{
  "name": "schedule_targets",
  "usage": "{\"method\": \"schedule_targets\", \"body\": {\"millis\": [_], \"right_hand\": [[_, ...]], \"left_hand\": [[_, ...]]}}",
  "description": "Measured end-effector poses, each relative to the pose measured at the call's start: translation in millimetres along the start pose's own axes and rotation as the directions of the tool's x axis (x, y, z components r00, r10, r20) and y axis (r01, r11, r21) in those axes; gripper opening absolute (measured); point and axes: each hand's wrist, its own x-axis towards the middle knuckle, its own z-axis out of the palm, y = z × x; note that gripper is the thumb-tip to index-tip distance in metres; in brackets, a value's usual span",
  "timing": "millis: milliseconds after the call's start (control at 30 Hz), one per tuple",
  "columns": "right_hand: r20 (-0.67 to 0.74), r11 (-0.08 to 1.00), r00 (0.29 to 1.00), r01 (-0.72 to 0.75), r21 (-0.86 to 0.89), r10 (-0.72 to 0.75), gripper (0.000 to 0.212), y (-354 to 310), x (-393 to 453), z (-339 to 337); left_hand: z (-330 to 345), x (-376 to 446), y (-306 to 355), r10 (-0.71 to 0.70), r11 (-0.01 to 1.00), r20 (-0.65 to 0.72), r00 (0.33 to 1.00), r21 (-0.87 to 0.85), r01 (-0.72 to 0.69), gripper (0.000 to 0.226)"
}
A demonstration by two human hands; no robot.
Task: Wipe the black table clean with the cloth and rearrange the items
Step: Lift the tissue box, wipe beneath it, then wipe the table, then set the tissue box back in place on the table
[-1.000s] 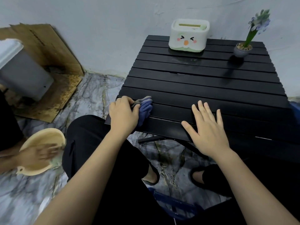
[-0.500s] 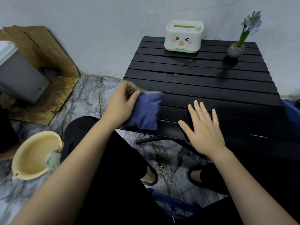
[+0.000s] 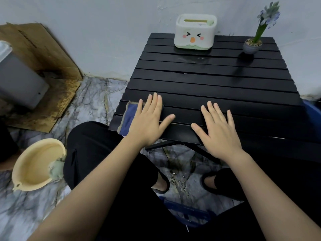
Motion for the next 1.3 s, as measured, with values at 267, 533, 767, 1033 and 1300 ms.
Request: {"method": "schedule_targets", "body": {"millis": [267,533,767,1033,1300], "right_hand": [[0.015,1.0,1.0,-0.015,0.007,0.015,0.08,-1,2,0],[0.036,0.979,0.998,-0.062,0.195,0.056,0.076,-10,19,-14],[-0.065,0.974,0.998,-0.012,0.225,0.027,0.075,-5,89,-47],[-0.135,0.947,0.989,-0.01,0.322,0.056,0.081,30,216,-67],[-0.24,0.769,0.957,0.029,0.639,0.163,0.108,72,325,-55]], "left_hand": [[0,1,0,-0.002,1.0,-0.012,1.0,0.017,0.002,0.079],[-19,13,12,0.075,0.987,-0.173,0.982,-0.124,-0.098,0.061],[-58,84,17,0.178,0.974,-0.275,0.945,-0.087,-0.209,0.061],[-75,212,0,0.133,0.978,-0.298,0.945,-0.118,-0.175,0.07],[-56,332,-22,0.035,0.937,-0.153,0.988,-0.339,-0.086,0.097]]}}
